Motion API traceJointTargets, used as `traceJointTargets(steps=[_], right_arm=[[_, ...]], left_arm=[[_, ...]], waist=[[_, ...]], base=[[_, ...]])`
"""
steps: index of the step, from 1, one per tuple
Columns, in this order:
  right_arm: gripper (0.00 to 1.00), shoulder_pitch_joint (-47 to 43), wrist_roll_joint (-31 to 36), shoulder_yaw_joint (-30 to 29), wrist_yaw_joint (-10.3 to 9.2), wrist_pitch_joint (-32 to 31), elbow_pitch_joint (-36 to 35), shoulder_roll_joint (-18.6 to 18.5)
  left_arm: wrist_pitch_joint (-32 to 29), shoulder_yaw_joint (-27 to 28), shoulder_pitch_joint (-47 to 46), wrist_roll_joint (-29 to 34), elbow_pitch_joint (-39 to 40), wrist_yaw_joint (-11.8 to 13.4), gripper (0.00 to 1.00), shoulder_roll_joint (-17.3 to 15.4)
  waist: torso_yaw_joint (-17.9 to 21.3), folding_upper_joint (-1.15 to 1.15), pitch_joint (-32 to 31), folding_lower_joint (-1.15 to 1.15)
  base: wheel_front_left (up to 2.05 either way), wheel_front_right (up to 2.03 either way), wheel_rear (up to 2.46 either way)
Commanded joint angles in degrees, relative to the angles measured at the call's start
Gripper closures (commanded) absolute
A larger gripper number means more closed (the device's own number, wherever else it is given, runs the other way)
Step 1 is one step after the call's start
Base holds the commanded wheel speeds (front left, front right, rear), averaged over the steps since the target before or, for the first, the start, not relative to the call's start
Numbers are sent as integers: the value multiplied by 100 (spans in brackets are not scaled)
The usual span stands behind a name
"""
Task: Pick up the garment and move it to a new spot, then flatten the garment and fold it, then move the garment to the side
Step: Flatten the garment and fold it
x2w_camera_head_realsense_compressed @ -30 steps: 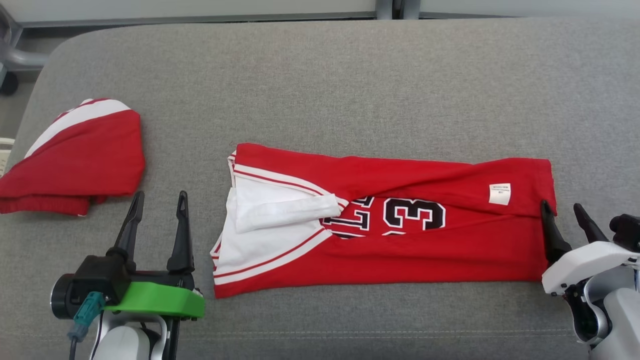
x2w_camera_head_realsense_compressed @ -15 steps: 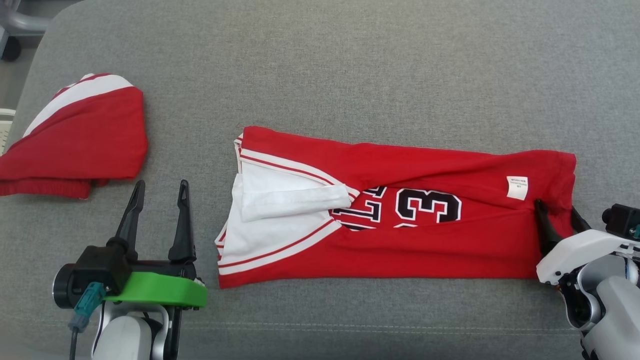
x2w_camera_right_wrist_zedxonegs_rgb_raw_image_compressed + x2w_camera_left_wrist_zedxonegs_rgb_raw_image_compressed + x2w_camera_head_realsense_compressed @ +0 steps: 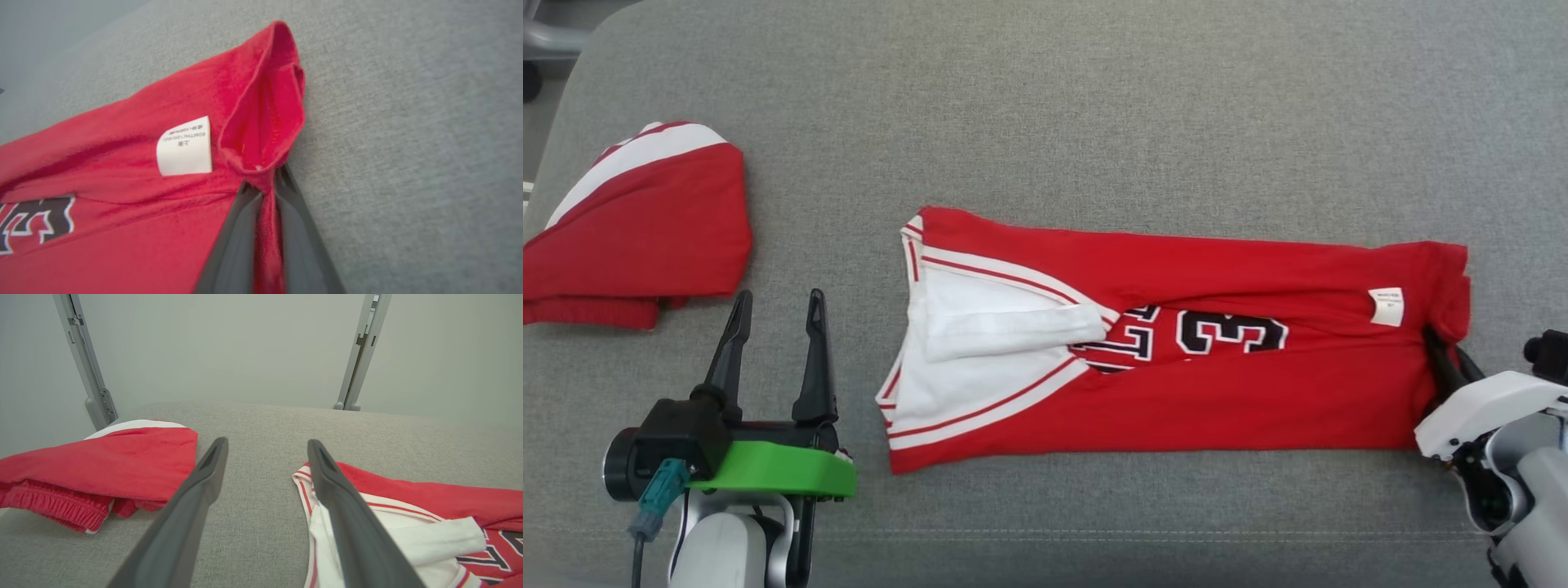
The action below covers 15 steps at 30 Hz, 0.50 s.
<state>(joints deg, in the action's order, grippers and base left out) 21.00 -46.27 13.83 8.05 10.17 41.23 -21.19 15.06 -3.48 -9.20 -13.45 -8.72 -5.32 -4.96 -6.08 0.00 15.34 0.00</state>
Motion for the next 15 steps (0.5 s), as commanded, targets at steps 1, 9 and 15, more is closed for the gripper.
traceJointTargets(steps=[1,9,15], right_arm=[[100,-77,-89,-120,-101,23,243,-254],[100,259,-240,-503,-63,244,568,-801],[100,412,-237,-303,-60,316,173,-678]], left_arm=[[16,47,-94,48,3,-29,0,14],[16,138,-128,139,-5,-80,0,90],[16,188,-76,169,-15,-115,0,132]], waist=[[22,0,-8,0],[100,0,-20,0],[178,0,-100,0]], base=[[0,0,0],[0,0,0],[0,0,0]])
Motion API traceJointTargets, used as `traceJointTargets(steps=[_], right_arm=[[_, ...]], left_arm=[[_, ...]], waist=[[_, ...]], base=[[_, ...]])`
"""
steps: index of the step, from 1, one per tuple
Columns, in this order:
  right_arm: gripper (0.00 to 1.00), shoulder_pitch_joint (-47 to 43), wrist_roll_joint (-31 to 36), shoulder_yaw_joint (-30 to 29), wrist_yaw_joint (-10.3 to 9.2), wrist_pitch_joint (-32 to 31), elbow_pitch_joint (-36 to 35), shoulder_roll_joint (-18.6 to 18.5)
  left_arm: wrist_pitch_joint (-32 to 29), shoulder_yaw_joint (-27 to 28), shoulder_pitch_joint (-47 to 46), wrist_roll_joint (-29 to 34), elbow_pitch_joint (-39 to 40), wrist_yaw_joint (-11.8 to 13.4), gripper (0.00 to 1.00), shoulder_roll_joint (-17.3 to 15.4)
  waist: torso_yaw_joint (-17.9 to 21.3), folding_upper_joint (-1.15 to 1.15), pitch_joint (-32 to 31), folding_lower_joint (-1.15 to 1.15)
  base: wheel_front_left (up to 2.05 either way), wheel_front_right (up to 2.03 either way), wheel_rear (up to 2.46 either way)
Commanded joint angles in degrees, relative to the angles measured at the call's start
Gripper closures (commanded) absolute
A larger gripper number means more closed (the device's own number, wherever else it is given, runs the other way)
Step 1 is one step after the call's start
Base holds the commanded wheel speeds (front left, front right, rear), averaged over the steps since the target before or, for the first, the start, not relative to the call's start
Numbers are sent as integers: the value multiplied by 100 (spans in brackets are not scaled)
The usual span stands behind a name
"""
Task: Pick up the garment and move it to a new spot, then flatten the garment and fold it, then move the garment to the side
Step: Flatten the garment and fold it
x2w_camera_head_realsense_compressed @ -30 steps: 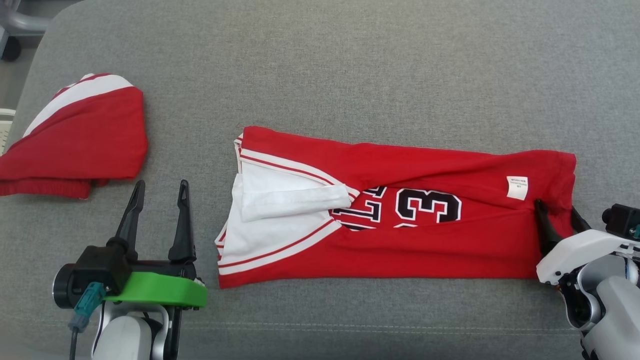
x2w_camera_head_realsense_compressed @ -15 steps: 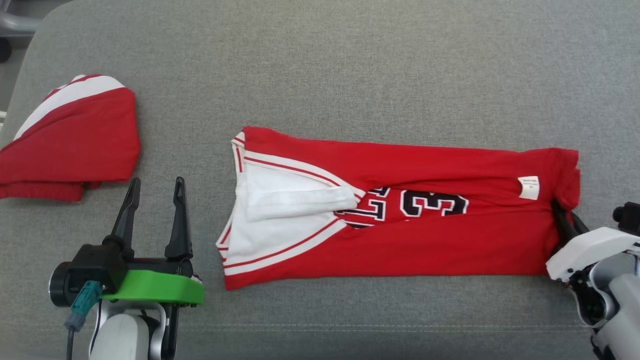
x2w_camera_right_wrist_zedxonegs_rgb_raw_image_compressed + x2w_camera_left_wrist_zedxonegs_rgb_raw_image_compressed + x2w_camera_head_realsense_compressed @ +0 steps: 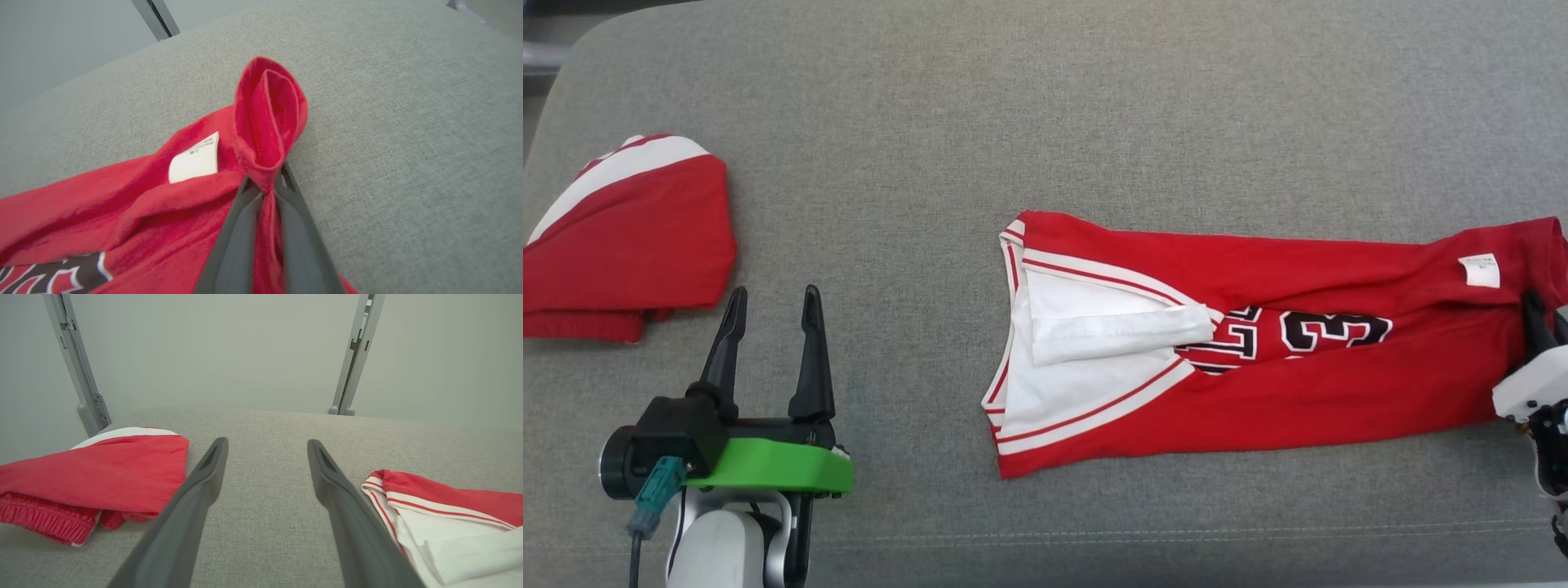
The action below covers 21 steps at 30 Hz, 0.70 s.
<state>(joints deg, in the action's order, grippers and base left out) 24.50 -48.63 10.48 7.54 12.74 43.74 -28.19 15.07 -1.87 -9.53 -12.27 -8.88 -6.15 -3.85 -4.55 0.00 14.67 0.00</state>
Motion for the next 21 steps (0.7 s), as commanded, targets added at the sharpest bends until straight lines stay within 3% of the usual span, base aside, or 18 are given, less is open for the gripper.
traceJointTargets(steps=[1,14,21], right_arm=[[100,62,-1,32,-10,59,-79,22],[100,-380,634,910,-6,-405,-2736,1029],[100,-251,875,1521,-6,-826,-3205,1875]], left_arm=[[15,28,-42,50,1,-32,0,21],[9,33,20,112,-19,-81,0,41],[9,-63,18,102,-57,-98,0,61]], waist=[[25,0,-33,0],[153,0,-238,0],[29,0,-289,0]], base=[[0,0,0],[0,0,0],[0,0,0]])
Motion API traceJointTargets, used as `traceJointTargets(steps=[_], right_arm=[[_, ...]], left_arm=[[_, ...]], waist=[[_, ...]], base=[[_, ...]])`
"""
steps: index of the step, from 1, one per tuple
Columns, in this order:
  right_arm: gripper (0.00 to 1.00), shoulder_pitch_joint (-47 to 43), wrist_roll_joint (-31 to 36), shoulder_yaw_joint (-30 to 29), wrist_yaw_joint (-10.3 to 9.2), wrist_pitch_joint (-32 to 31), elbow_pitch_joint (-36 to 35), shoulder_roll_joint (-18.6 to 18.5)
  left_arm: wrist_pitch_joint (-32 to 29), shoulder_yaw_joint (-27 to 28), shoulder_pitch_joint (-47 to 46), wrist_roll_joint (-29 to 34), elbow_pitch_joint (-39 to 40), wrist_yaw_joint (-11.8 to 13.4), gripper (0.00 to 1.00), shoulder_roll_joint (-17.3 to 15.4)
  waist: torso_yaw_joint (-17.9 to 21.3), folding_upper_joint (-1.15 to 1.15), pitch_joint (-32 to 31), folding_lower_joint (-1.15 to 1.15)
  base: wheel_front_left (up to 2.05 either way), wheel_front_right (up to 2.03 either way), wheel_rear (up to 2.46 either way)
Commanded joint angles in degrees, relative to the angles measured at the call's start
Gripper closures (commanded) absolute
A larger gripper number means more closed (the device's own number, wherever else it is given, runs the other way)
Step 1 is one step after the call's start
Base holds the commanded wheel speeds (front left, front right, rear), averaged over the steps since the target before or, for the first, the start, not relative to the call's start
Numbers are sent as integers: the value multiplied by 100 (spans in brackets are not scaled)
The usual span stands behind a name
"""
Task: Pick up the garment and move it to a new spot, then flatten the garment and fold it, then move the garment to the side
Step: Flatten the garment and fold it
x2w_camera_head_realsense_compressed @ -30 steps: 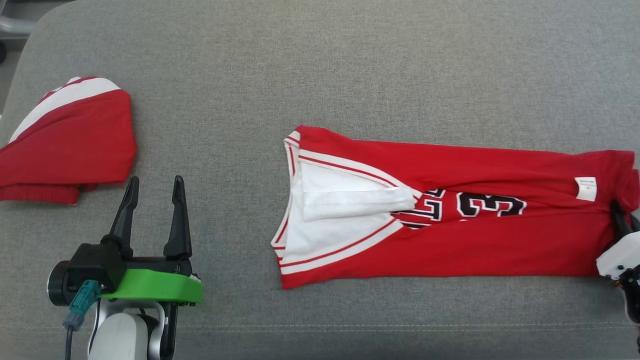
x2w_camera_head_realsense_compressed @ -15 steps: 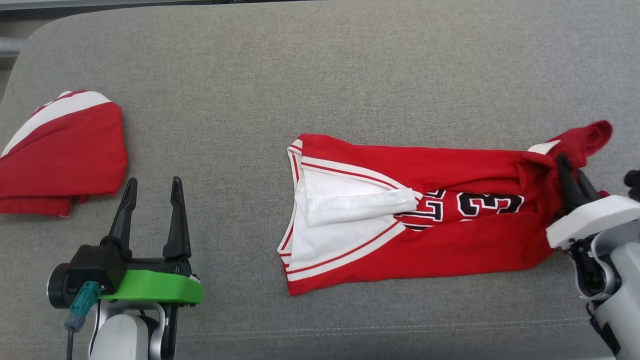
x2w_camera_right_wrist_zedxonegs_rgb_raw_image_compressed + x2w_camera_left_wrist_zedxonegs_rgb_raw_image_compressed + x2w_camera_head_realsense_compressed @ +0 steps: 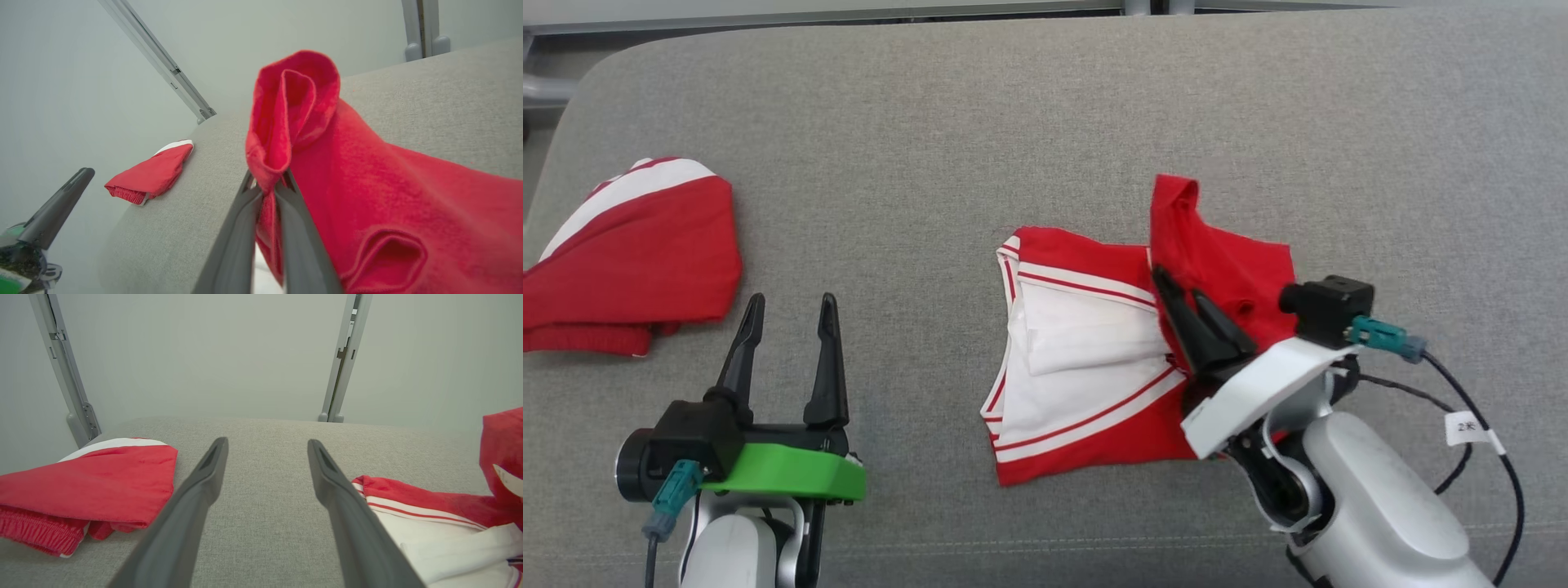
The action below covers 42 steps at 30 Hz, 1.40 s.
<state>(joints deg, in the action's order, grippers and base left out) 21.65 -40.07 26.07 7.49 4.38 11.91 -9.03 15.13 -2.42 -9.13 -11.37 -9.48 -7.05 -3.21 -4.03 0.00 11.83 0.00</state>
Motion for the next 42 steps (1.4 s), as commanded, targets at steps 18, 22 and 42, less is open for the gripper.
traceJointTargets(steps=[18,22,42], right_arm=[[79,1039,-350,1181,-1,463,1821,592],[0,1215,-606,1475,0,586,1997,606],[0,414,276,-492,-1,1078,28,-213]], left_arm=[[2,-103,-172,-35,-52,-34,0,21],[2,-122,-207,-43,-65,-36,0,24],[2,-11,-105,69,6,-10,0,26]], waist=[[-301,0,99,0],[-309,0,128,0],[-91,0,16,0]], base=[[0,0,0],[0,0,0],[0,0,0]])
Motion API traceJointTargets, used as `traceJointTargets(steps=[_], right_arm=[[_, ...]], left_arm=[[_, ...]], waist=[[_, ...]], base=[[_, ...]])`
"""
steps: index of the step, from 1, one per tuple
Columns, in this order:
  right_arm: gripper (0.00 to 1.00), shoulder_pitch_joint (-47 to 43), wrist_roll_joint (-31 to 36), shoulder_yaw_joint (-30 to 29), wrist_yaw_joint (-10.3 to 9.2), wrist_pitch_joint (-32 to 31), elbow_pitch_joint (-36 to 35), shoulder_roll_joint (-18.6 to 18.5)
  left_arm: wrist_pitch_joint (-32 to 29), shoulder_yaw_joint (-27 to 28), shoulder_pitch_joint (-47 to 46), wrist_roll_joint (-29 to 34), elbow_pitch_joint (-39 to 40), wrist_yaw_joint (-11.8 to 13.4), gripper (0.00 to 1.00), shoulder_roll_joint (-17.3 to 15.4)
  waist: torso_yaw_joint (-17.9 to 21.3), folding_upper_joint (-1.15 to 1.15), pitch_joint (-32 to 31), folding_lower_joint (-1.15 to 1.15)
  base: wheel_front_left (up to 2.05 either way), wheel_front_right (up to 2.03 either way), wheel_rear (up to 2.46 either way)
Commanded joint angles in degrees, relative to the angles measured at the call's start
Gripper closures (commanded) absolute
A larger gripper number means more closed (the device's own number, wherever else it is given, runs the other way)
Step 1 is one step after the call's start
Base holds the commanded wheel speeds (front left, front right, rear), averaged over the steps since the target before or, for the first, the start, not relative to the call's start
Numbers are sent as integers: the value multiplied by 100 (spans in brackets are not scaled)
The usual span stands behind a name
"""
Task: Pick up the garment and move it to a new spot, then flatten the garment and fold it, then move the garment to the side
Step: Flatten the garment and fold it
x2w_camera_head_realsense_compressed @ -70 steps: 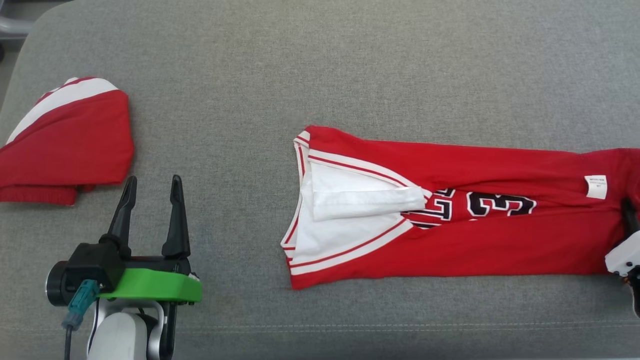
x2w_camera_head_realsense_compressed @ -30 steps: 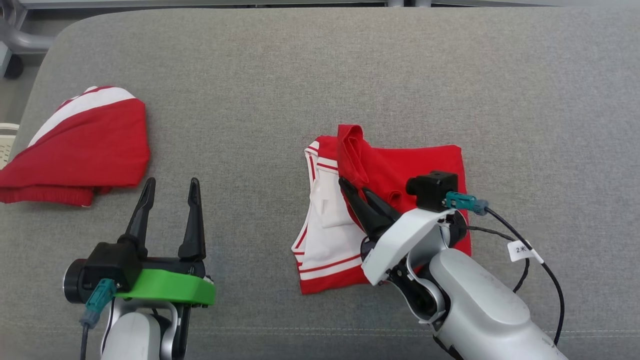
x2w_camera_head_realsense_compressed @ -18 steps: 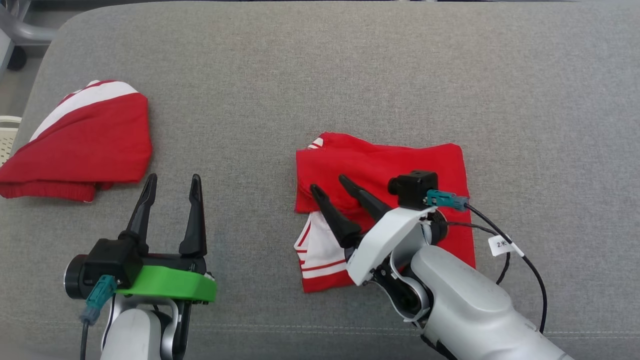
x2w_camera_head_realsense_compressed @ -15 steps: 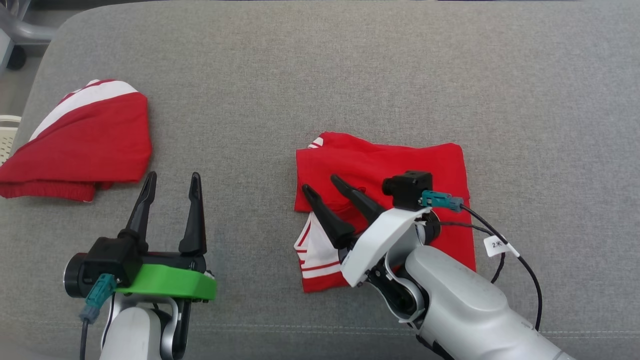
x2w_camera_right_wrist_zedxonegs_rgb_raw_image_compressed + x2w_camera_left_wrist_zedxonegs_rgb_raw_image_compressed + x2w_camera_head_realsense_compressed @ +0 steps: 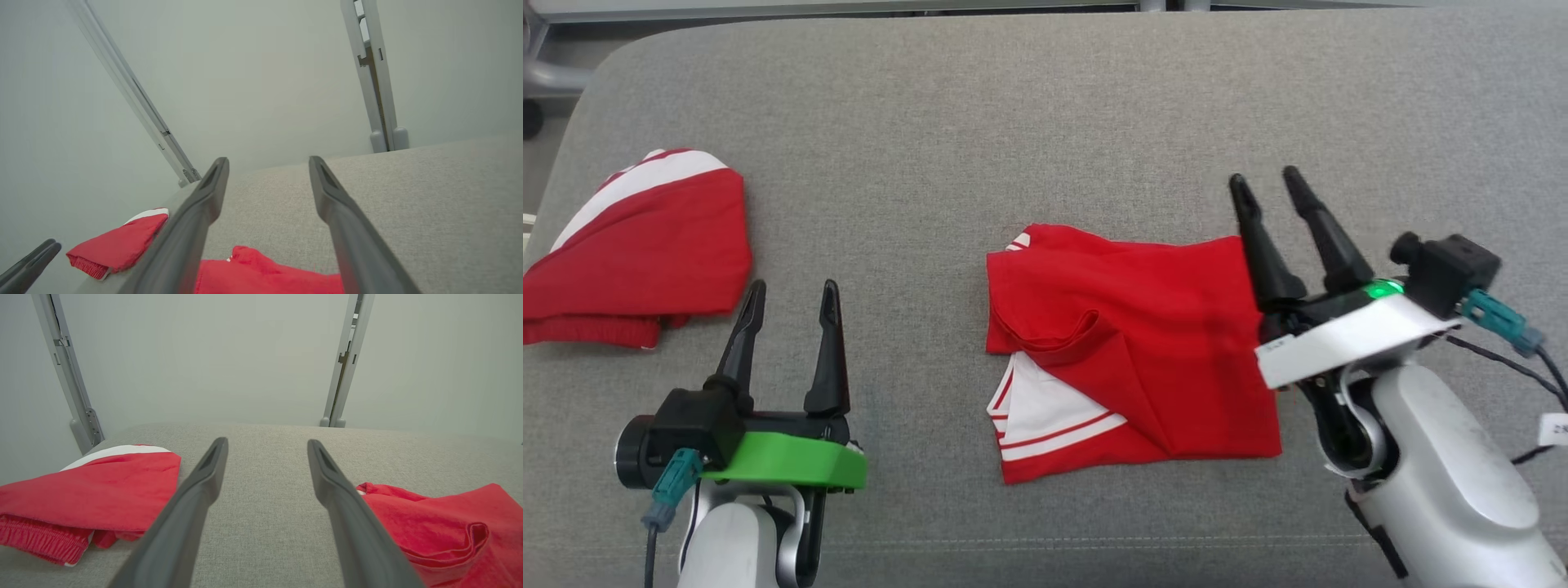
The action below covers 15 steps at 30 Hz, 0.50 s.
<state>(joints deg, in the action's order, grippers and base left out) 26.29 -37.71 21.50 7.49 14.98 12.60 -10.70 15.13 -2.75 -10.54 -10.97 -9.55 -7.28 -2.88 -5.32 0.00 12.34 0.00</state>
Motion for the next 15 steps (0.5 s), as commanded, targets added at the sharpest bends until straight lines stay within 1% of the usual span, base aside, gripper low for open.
traceJointTargets(steps=[1,5,8,11,15], right_arm=[[0,-225,162,-248,-1,19,-182,-68],[0,-824,652,-956,-1,19,-542,-161],[0,-1186,968,-1312,-1,19,-685,-204],[0,-1479,1268,-1526,-1,20,-723,-200],[0,-1795,1522,-1658,-1,20,-689,-164]], left_arm=[[2,41,54,46,12,17,0,-6],[2,98,118,89,0,25,0,-8],[2,149,200,123,-15,31,0,-8],[2,174,284,175,-6,34,0,-15],[2,206,448,226,6,30,0,-35]], waist=[[65,0,-56,0],[177,0,-160,0],[283,0,-264,0],[387,0,-375,0],[490,0,-535,0]], base=[[0,0,0],[0,0,0],[0,0,0],[0,0,0],[0,0,0]])
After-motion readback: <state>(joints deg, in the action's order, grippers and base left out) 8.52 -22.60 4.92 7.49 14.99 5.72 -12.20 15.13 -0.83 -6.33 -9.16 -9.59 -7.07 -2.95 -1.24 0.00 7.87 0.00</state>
